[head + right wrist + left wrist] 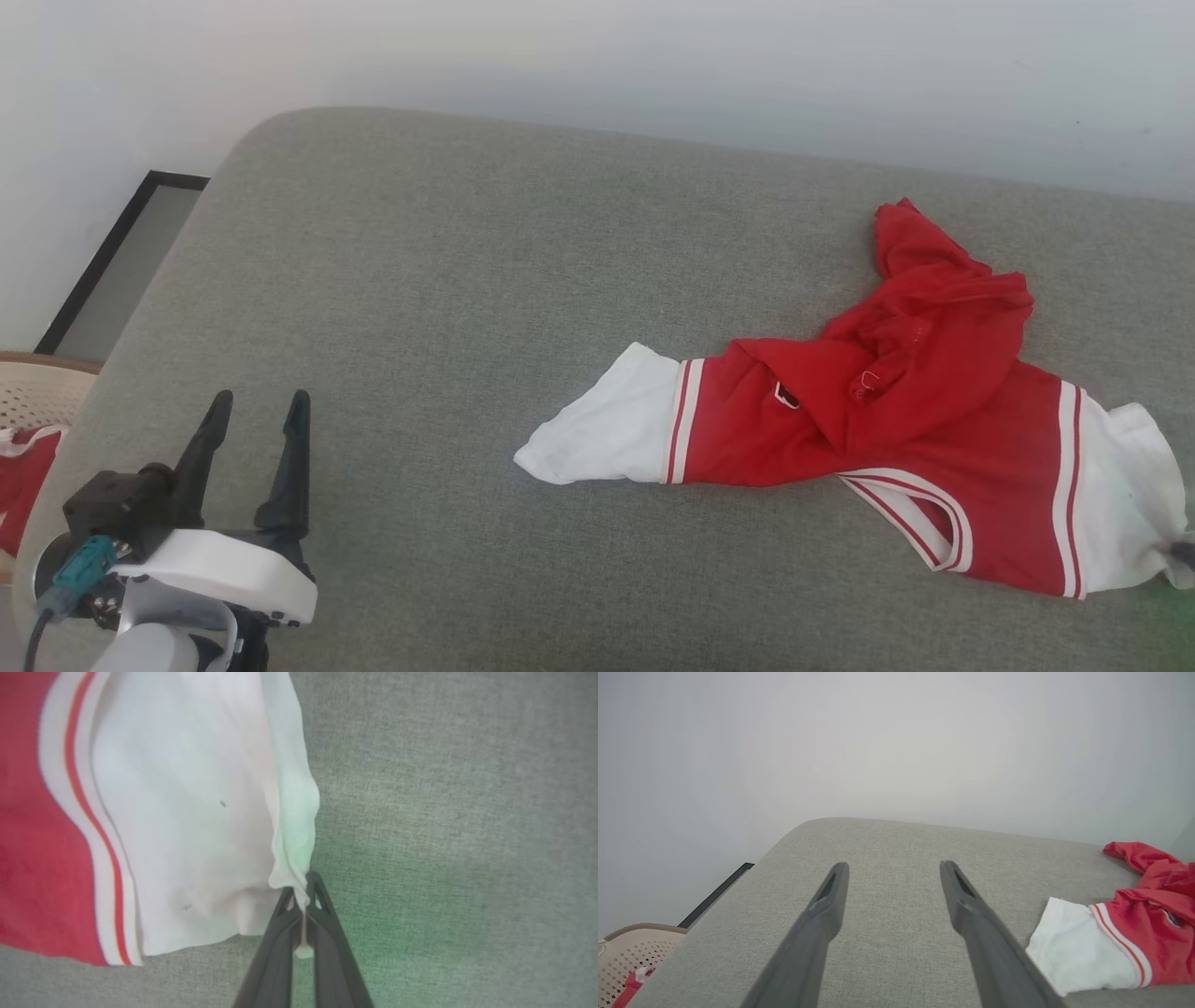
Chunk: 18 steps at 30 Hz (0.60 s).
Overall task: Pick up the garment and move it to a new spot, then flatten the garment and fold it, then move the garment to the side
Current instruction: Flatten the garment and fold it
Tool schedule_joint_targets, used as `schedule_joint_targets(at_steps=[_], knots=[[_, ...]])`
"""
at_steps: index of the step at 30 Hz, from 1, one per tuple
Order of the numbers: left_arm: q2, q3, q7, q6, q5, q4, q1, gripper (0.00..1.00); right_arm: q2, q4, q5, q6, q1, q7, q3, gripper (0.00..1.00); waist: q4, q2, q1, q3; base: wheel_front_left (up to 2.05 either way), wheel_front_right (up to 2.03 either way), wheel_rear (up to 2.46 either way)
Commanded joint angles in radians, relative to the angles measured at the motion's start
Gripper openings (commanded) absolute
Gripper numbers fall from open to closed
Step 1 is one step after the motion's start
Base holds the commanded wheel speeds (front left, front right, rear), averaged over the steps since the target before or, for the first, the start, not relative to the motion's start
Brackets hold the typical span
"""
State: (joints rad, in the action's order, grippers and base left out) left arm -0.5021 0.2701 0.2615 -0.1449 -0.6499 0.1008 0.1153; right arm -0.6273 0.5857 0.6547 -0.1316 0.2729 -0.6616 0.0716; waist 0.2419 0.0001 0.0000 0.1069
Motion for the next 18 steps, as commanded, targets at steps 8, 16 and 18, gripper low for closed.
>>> schedule_joint_targets(at_steps=[8,16,18], knots=[[-0.021,0.01,-0.032,0.011,0.009,-0.005,0.014,1.0,0.029,0.045,-0.017,0.001,0.046,0.041,0.045,1.0,-0.028,-0.0001,0.0,-0.017,0.0,0.0,0.0],[-0.06,0.022,-0.116,0.032,-0.015,-0.028,0.048,1.0,0.033,-0.019,-0.005,0.002,0.078,0.118,0.05,1.0,-0.094,-0.0001,0.0,-0.033,0.0,0.0,0.0],[-0.073,0.022,-0.14,0.037,-0.022,-0.03,0.059,1.0,0.04,-0.047,-0.005,0.002,0.081,0.143,0.051,1.0,-0.117,-0.0001,0.0,-0.037,0.0,0.0,0.0]])
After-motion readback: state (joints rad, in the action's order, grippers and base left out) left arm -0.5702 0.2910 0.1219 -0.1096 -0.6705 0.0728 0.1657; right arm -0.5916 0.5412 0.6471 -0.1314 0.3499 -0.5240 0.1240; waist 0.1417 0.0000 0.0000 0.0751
